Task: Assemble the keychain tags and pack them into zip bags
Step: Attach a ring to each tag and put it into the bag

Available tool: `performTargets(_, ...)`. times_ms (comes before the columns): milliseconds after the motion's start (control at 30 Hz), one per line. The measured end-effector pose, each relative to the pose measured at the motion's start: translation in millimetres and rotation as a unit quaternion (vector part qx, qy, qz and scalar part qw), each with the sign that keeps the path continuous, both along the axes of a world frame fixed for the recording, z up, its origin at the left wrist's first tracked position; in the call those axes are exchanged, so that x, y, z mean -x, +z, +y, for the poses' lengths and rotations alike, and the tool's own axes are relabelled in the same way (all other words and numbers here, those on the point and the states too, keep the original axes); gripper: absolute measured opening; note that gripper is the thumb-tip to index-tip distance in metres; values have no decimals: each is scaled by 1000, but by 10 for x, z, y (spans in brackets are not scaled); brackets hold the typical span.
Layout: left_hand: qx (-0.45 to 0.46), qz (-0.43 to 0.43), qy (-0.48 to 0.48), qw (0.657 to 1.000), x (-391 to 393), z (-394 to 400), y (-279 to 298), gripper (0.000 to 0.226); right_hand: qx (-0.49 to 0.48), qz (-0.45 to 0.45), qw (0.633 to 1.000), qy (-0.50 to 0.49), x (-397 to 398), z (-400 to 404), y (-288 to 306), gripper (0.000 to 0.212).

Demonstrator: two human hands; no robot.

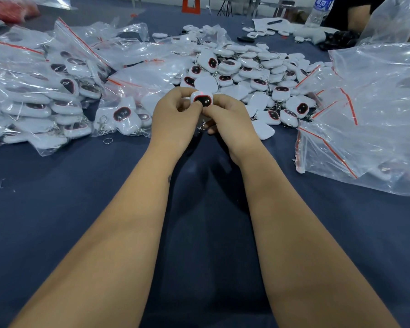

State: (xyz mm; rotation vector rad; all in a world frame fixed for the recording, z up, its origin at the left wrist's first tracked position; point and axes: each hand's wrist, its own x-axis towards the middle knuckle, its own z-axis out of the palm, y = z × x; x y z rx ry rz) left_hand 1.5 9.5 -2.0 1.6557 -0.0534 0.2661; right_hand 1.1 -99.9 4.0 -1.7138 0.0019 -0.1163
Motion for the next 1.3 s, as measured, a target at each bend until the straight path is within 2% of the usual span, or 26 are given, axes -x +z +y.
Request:
performTargets(133, 4, -40, 45, 998, 19, -3, 27, 25, -54, -3, 998, -17, -1, -14, 3, 6)
performTargets(267, -167, -69, 137, 974, 24, 50, 4, 29, -146, -5, 988, -52, -34, -26, 10, 11)
performTargets(367, -298, -73, 131, 943, 3, 49, -43, 35, -232, -9, 971, -54, -53, -37, 21, 7)
performTargets(433, -356, -79, 123, 923, -7, 34, -63, 42, -262, -14, 964, -50, -52, -39, 25, 5)
performTargets(500, -377, -71, 123, 915, -15, 44, -73, 46, -285, -14, 957, -42, -47, -33, 31, 5)
performTargets(633, -352, -52, 128, 926, -16, 65, -64, 44, -328, -14, 944, -18, -34, -7, 52, 10)
performTargets(767, -246, -67, 151, 955, 19, 73, -13, 37, -349, -27, 937, 14, -22, 17, 64, 15)
performTargets(900, -160, -68, 120, 977, 71, 31, 28, 32, -356, -37, 933, 31, -24, 45, 60, 16)
performTargets(1033, -109, -72, 90, 987, 91, -30, 42, 29, -299, -46, 953, 2, -37, 73, 18, 18)
performTargets(1167, -80, -103, 131, 983, 63, -14, 40, 27, -232, -40, 971, -43, -56, 55, -14, 12)
performTargets(1233, -68, -126, 134, 981, 70, -15, 43, 25, -151, -49, 986, -48, -48, 50, -31, 12)
performTargets(1300, -71, -148, 135, 977, 79, -21, 43, 23, -19, -87, 995, -53, -15, 47, -33, 10)
